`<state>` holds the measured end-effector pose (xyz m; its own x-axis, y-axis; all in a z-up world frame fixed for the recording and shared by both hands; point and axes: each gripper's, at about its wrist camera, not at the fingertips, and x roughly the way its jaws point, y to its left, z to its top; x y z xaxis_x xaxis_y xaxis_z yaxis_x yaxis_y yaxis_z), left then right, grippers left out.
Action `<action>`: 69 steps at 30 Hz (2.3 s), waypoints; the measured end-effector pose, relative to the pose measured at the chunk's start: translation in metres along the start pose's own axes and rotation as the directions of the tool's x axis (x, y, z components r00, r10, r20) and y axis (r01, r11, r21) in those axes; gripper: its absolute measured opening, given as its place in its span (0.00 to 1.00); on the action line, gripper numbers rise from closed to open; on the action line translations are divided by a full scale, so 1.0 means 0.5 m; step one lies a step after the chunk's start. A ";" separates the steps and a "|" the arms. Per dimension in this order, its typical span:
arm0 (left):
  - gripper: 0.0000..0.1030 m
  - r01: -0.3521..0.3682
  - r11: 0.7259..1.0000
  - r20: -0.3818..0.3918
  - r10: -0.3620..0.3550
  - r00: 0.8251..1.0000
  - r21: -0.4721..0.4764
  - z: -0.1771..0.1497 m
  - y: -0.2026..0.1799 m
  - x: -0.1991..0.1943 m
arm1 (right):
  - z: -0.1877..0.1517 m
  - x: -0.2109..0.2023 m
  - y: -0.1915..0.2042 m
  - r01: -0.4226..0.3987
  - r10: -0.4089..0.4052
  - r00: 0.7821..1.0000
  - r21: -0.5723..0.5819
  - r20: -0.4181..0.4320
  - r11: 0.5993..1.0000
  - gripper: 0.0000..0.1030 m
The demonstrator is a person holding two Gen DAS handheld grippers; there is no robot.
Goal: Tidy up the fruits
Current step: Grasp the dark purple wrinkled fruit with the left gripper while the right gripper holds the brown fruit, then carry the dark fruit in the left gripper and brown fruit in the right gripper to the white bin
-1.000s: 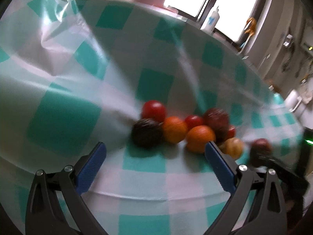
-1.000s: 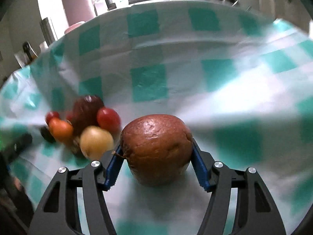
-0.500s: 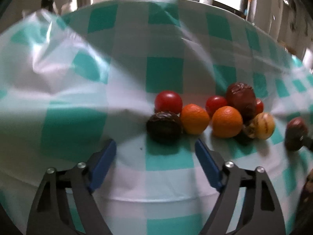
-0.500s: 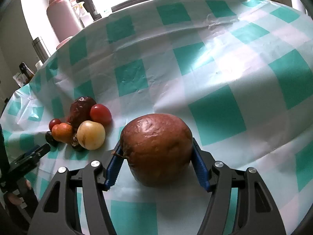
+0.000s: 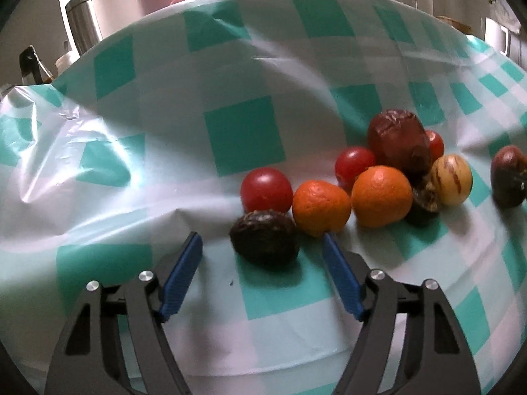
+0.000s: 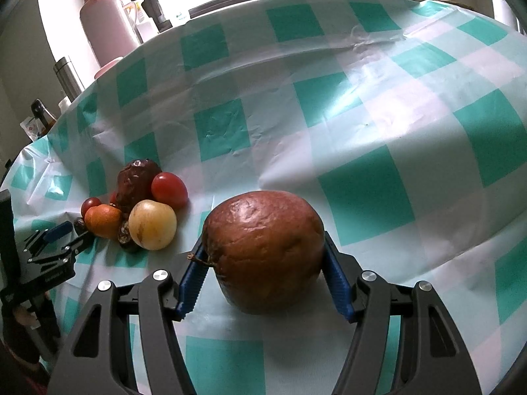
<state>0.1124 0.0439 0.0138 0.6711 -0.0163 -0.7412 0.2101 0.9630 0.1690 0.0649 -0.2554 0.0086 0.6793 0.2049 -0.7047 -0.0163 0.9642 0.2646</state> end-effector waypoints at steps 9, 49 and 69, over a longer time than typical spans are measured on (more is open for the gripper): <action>0.50 0.058 0.998 -0.045 -0.060 0.997 -0.036 0.004 0.025 0.028 | 0.000 0.002 0.001 0.006 -0.006 1.000 -0.004 -0.001 1.000 0.62; 0.40 0.223 0.886 0.236 -0.134 0.963 -0.408 -0.172 -0.004 -0.207 | -0.057 -0.068 -0.059 -0.045 0.036 0.998 0.193 0.047 0.980 0.61; 0.40 0.236 0.963 0.263 -0.195 0.945 -0.134 -0.335 -0.209 -0.428 | -0.347 -0.374 0.008 0.165 -0.150 0.985 -0.225 0.079 0.960 0.61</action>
<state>-0.1723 -0.0084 0.0461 0.7800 -0.2736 -0.5628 0.2652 0.9591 -0.0988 -0.1894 -0.2610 0.0274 0.7299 0.0435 -0.6822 -0.0691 0.9976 -0.0102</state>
